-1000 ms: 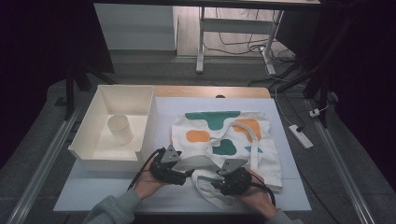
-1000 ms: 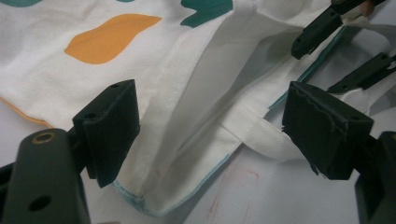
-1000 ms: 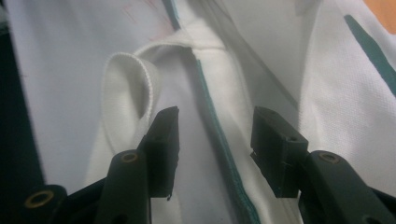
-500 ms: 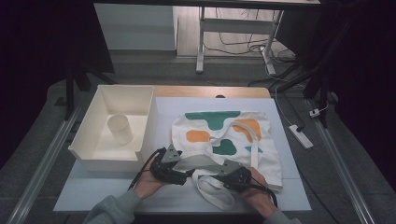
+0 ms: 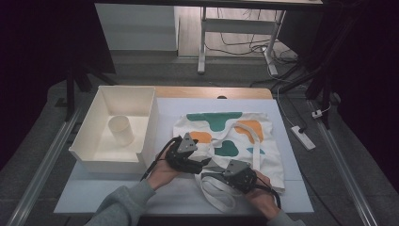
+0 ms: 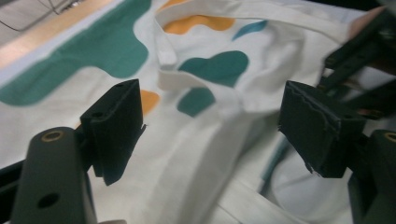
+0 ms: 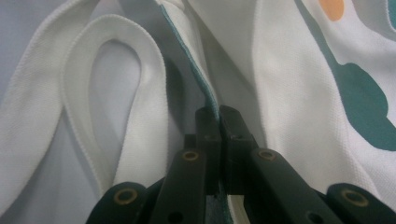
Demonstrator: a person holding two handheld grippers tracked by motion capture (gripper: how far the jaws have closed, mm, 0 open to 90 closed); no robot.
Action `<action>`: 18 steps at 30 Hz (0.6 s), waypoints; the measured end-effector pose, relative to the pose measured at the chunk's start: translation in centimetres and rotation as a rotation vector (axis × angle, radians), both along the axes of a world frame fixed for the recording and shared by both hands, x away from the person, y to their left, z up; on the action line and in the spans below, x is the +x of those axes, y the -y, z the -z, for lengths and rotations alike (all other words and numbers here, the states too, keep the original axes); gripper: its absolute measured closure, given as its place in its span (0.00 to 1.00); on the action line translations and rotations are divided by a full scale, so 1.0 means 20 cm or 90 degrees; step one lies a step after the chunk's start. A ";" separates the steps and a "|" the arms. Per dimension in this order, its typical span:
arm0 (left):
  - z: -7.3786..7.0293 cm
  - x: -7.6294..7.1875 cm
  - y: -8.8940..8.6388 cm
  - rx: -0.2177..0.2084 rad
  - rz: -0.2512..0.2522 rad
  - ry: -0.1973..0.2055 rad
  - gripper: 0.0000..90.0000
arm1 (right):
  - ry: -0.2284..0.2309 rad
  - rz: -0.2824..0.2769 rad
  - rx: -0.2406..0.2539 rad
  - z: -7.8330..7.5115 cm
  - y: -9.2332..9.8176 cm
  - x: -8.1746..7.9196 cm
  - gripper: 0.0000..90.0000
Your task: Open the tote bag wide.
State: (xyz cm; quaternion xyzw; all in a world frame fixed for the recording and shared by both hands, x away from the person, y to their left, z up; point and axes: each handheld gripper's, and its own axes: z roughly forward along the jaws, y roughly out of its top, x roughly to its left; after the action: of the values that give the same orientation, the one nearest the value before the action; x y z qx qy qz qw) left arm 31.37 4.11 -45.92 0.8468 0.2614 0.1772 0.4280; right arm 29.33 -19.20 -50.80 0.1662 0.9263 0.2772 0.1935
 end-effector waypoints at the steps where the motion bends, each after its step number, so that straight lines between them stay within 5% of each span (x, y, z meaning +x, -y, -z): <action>1: 0.00 0.01 0.02 0.014 0.001 0.008 0.26 | 0.003 -0.002 0.002 0.00 0.00 0.00 0.97; 5: 0.01 0.06 0.07 0.029 0.025 -0.009 0.30 | 0.005 -0.006 0.004 0.00 0.01 -0.01 0.97; 12: 0.09 0.11 0.13 0.111 0.071 -0.052 0.37 | 0.013 -0.003 0.022 -0.03 0.03 -0.02 0.97; 18: 0.11 0.12 0.16 0.148 0.085 -0.023 0.69 | 0.018 -0.001 0.025 -0.04 0.03 -0.03 0.97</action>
State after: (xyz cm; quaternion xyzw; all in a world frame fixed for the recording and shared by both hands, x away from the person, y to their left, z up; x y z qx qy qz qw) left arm 33.82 0.86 -48.22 0.9092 0.1898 0.1626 0.3329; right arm 28.69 -19.80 -49.99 0.1655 0.9179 0.2980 0.2033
